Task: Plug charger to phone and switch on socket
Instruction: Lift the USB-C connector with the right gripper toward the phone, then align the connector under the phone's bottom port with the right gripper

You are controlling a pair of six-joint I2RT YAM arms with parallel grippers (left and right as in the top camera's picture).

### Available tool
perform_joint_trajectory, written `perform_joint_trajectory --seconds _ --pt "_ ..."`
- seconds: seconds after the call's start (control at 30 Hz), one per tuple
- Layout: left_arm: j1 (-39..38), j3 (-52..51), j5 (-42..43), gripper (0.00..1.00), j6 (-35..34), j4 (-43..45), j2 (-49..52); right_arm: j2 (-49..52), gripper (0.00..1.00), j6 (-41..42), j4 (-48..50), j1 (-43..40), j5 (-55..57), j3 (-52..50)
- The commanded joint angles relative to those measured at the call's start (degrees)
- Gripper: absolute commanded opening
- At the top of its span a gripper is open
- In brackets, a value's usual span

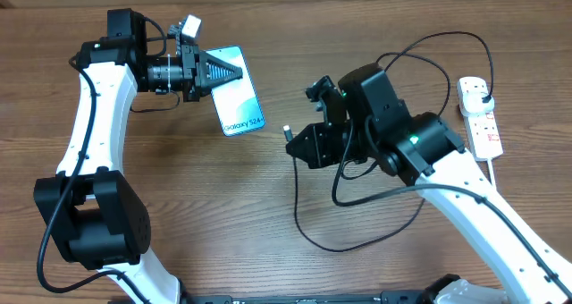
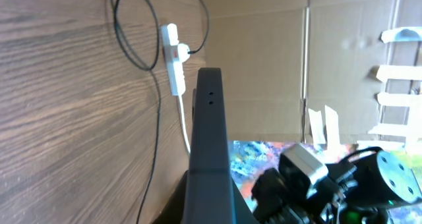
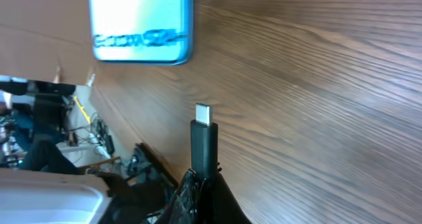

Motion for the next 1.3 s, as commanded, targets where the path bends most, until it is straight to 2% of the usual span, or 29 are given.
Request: perform_joint_trajectory --seconds 0.0,0.1,0.23,0.43,0.83,1.27 --pt "-0.4 0.8 8.3 0.04 1.4 2.2 -0.7 -2.2 0.04 4.2 2.0 2.6 -0.3 0.0" --pt "-0.4 0.8 12.3 0.04 -0.1 5.1 -0.7 -2.1 0.04 5.9 4.3 4.4 -0.3 0.0" --pt "-0.4 0.8 12.5 0.04 -6.7 7.7 -0.7 -2.1 0.04 7.1 7.9 6.0 -0.2 0.0" --pt "-0.4 0.8 14.2 0.04 -11.6 8.8 -0.7 -1.7 0.04 7.8 9.4 6.1 0.2 0.0" --pt "-0.4 0.8 14.1 0.04 -14.4 8.9 -0.7 -0.4 0.04 9.0 12.0 6.1 1.5 0.0" --pt "-0.4 0.8 11.3 0.04 -14.5 9.7 -0.7 0.8 0.04 12.1 12.0 6.1 2.1 0.0"
